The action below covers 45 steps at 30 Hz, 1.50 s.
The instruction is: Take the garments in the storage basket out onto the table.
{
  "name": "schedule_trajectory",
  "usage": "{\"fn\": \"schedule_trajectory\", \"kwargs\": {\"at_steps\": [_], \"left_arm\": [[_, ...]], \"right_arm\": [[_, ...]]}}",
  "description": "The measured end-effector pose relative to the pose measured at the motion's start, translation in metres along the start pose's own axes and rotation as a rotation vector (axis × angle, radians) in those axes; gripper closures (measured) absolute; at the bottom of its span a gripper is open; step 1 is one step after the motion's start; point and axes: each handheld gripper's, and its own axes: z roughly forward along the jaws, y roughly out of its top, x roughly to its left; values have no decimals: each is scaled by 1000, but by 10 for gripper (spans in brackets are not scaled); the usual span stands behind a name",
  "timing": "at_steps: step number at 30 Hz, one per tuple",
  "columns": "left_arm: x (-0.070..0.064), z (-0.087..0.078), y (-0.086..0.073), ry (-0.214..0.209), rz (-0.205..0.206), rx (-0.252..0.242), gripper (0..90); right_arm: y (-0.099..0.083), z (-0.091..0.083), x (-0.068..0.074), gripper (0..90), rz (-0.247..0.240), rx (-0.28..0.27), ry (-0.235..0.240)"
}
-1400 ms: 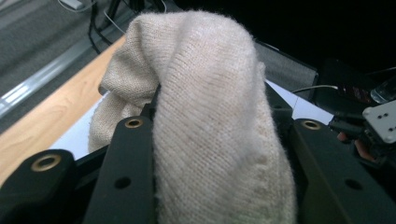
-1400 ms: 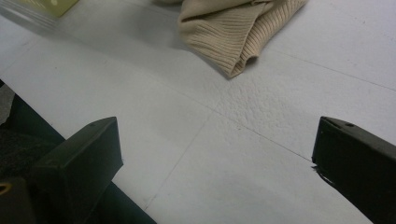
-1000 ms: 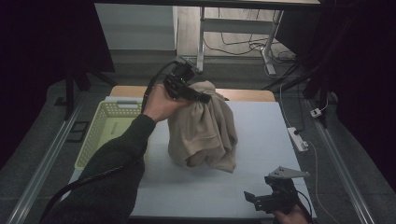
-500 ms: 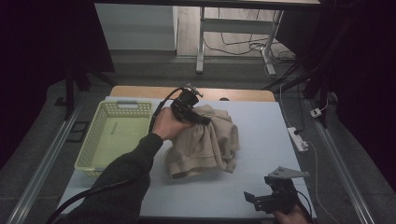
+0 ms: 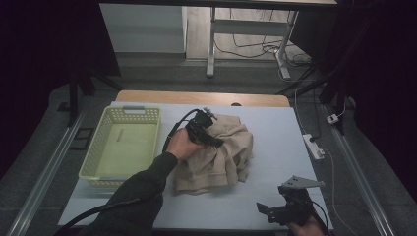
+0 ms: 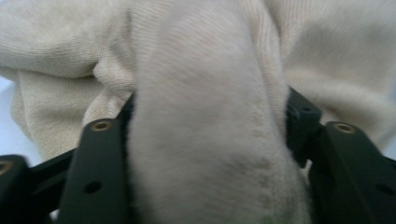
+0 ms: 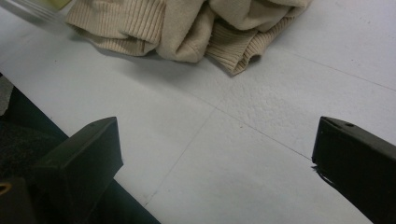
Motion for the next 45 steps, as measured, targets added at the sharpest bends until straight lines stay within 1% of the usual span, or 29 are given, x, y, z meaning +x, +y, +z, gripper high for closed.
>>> {"fn": "schedule_trajectory", "kwargs": {"at_steps": [1,2,4,5,9,13,14,15,16,18,20,22,24,26,28,30,35,36,41,45], "left_arm": [[-1,4,-1,7,4,11,353],[0,8,-2,7,-1,17,328],[0,12,-4,4,-23,3,293],[1,13,-4,4,-26,1,286],[1,10,-3,14,-13,10,268],[1,5,0,8,-36,0,232],[1,3,1,13,-38,-2,222],[1,1,1,19,-31,4,213],[1,0,1,14,-31,1,190],[1,-4,1,9,-37,-17,134],[1,-9,0,8,-45,-49,90],[3,-15,-1,-10,-47,-79,56],[3,-20,-2,-26,-48,-96,36],[2,-24,-4,-29,-41,-119,17],[2,-29,-5,-30,-19,-120,13],[1,-33,-7,-32,-8,-130,4],[1,-43,-12,-55,-10,-156,0],[0,-44,-12,-56,-13,-161,0],[-1,-54,-17,-47,9,-178,0],[0,-64,-23,-46,8,-201,0]], "right_arm": [[0,0,0,12,-1,0,0],[0,0,0,13,-2,2,-1],[0,0,0,13,-5,1,-3],[0,0,0,13,-5,1,-3],[0,0,0,13,-4,0,-2],[0,0,0,13,-2,-2,-1],[0,0,0,13,-2,-2,-1],[0,0,0,13,-2,-2,-1],[0,-1,0,13,-1,-2,-1],[0,-1,0,13,-2,-2,-1],[0,-1,0,13,-2,-2,-2],[0,-1,0,12,-2,-2,-2],[0,-1,0,13,-2,-2,-2],[0,-1,0,13,-3,-2,-2],[0,0,0,13,-4,-1,-4],[0,0,0,13,-5,1,-6],[0,0,1,13,-3,2,-6],[-1,-1,1,13,-3,2,-6],[-1,-1,1,13,-2,2,-7],[-1,-1,1,12,-2,3,-8]]}}
